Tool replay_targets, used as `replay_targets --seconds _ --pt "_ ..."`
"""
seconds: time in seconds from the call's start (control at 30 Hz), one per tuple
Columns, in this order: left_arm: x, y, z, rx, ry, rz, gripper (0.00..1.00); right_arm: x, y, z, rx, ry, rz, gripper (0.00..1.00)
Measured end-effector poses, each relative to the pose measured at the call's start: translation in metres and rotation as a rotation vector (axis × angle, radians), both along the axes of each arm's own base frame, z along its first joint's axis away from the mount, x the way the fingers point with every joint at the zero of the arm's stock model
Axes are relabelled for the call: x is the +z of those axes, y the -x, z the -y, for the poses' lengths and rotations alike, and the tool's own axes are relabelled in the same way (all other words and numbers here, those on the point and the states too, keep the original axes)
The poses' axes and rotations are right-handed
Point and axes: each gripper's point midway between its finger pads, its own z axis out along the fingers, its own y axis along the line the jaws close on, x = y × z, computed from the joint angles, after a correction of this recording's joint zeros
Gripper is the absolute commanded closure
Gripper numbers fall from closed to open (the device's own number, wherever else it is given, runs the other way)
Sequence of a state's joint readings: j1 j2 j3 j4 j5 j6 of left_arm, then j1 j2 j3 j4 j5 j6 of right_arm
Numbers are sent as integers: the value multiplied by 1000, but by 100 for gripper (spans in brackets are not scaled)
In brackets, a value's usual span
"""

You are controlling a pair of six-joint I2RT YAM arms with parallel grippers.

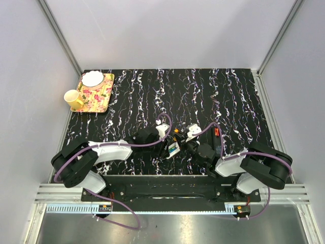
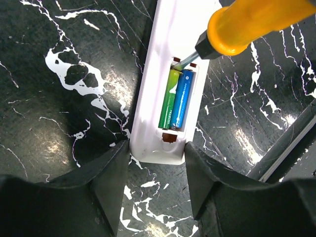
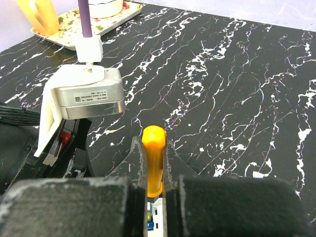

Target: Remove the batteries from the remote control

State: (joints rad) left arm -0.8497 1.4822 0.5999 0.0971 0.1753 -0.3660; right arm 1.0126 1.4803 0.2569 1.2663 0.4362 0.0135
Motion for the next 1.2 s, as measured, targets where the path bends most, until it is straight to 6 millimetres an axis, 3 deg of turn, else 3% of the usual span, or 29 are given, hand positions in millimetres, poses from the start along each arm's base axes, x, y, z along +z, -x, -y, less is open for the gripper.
replay_targets --seconds 0.3,0.57,0.83,1.2 --pt "-1 1 1 -1 -27 -9 48 -3 -5 -4 -18 6 -40 100" --pt "-2 2 2 6 -50 -21 69 -3 -5 0 -48 -5 -103 100" --pt "-3 1 5 8 -69 -46 70 -4 -7 5 -66 3 -156 100" --pt "-3 -2 12 6 -65 -57 71 -9 -27 26 -44 -137 -293 100"
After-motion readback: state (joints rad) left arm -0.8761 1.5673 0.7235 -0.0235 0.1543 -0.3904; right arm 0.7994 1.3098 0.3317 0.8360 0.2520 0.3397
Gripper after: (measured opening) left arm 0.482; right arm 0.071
